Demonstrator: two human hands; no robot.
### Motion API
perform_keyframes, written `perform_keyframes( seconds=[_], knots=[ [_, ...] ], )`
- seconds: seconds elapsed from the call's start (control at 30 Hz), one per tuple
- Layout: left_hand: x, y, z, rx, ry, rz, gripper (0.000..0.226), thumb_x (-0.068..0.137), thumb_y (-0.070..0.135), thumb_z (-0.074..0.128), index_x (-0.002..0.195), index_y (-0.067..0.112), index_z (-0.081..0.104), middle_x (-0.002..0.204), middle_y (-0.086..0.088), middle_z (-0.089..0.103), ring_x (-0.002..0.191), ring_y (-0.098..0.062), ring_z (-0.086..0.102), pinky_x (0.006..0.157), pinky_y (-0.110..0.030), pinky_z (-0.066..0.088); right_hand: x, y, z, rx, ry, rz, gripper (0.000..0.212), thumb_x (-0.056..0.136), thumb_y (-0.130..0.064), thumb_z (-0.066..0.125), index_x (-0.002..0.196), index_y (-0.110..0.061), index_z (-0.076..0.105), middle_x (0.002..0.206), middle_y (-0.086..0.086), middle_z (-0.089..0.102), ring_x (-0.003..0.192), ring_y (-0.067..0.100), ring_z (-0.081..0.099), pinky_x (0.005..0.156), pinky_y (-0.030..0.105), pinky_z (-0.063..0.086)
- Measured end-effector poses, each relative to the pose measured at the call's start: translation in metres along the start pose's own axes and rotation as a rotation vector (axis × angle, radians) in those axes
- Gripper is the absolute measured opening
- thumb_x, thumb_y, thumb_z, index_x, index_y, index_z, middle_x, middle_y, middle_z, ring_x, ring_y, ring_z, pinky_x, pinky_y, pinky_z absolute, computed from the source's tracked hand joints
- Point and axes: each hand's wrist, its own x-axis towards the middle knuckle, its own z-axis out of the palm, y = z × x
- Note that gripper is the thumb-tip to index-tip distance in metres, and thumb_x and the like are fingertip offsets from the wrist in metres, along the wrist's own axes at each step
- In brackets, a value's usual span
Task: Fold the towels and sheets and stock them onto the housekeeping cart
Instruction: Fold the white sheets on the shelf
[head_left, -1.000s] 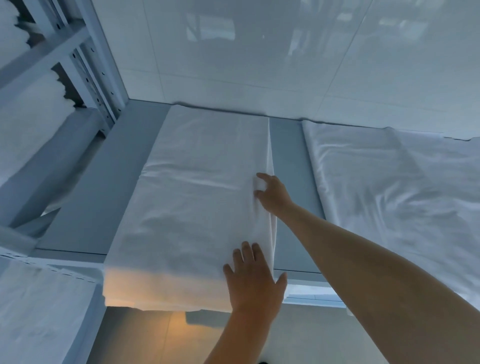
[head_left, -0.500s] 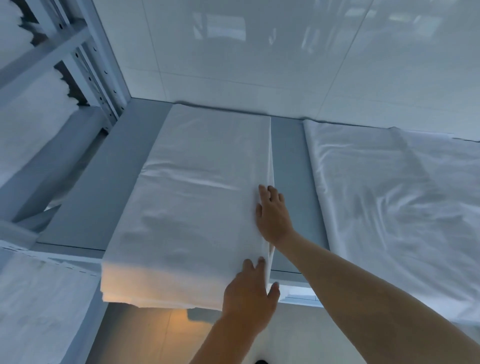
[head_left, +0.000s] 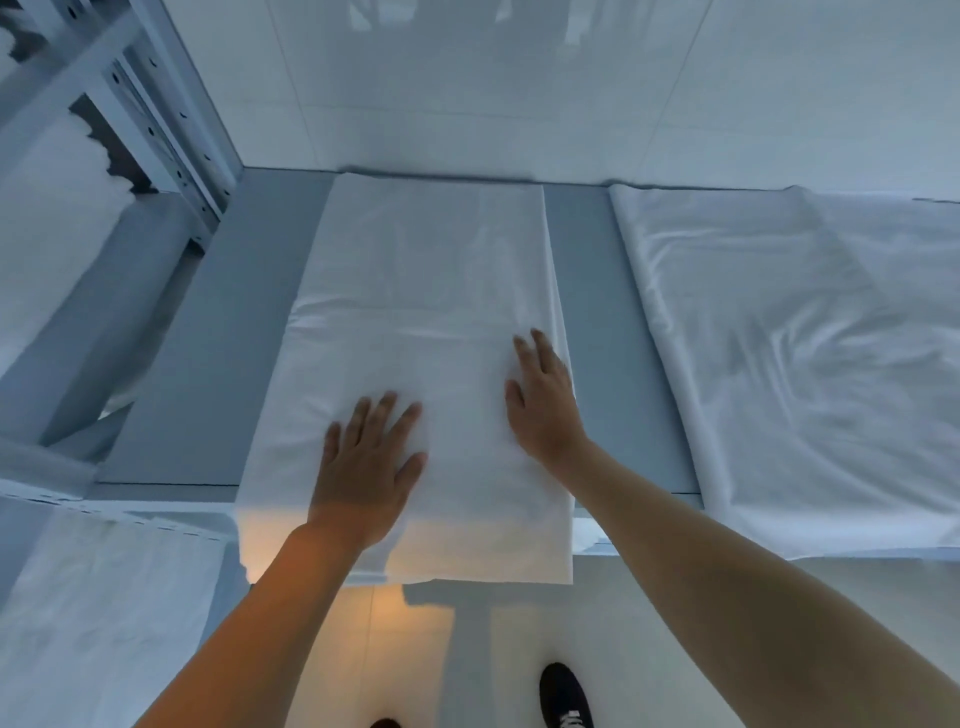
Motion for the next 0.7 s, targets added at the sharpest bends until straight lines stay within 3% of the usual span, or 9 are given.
perform_keyframes(
  seconds=[0.07, 0.3, 0.4, 0.53, 0.6, 0.7],
  knots=[
    [0.002, 0.002, 0.002, 0.002, -0.005, -0.024, 0.063, 0.104, 0.057, 0.024, 0.163, 0.042, 0.008, 0.173, 0.007, 0.001, 0.159, -0.022, -0.001, 0.126, -0.052, 0.011, -0.019, 0.002, -0.004, 0.126, 0.036, 0.088, 0.065, 0.097, -0.008, 0.051, 0.159, -0.007, 0.029, 0.169, 0.013, 0.016, 0.155, 0.029, 0.018, 0.123, 0.045, 0.027],
    [-0.001, 0.022, 0.007, 0.039, -0.035, -0.077, 0.07, 0.102, 0.061, 0.029, 0.164, 0.037, 0.008, 0.173, 0.001, 0.001, 0.158, -0.032, 0.001, 0.123, -0.06, 0.01, -0.106, -0.022, 0.0, 0.1, 0.078, 0.167, 0.062, 0.097, -0.001, 0.049, 0.157, -0.008, 0.032, 0.165, 0.013, 0.017, 0.148, 0.035, 0.029, 0.115, 0.045, 0.04],
    [-0.003, 0.018, 0.007, 0.062, -0.032, -0.064, 0.07, 0.102, 0.062, 0.027, 0.164, 0.036, 0.008, 0.173, 0.001, 0.001, 0.158, -0.032, 0.002, 0.123, -0.06, 0.012, -0.141, -0.032, 0.004, 0.095, 0.113, 0.212, 0.063, 0.096, -0.004, 0.052, 0.156, -0.012, 0.031, 0.148, 0.01, 0.031, 0.128, 0.032, 0.046, 0.097, 0.044, 0.052],
    [-0.005, 0.018, 0.012, 0.073, -0.026, -0.066, 0.07, 0.102, 0.062, 0.025, 0.164, 0.035, 0.006, 0.173, 0.0, 0.0, 0.158, -0.032, 0.001, 0.124, -0.059, 0.011, -0.178, -0.026, -0.001, 0.093, 0.083, 0.339, 0.061, 0.1, -0.017, 0.052, 0.157, -0.015, 0.029, 0.137, 0.002, 0.038, 0.097, 0.028, 0.061, 0.073, 0.036, 0.051],
    [-0.008, 0.019, 0.015, 0.07, -0.018, -0.065, 0.071, 0.101, 0.062, 0.025, 0.164, 0.036, 0.007, 0.173, 0.0, 0.0, 0.158, -0.032, 0.0, 0.124, -0.059, 0.01, -0.185, -0.024, -0.011, 0.058, 0.102, 0.387, 0.056, 0.1, -0.021, 0.054, 0.153, -0.015, 0.036, 0.136, 0.004, 0.041, 0.1, 0.03, 0.062, 0.078, 0.038, 0.052],
    [-0.013, 0.019, 0.019, 0.058, 0.001, -0.072, 0.071, 0.101, 0.061, 0.027, 0.164, 0.035, 0.008, 0.173, 0.001, 0.002, 0.159, -0.031, 0.001, 0.124, -0.059, 0.009, -0.166, -0.025, -0.022, -0.143, 0.221, 0.245, 0.048, 0.096, -0.021, 0.059, 0.142, -0.012, 0.05, 0.131, 0.008, 0.05, 0.11, 0.031, 0.056, 0.089, 0.044, 0.052]
  ],
)
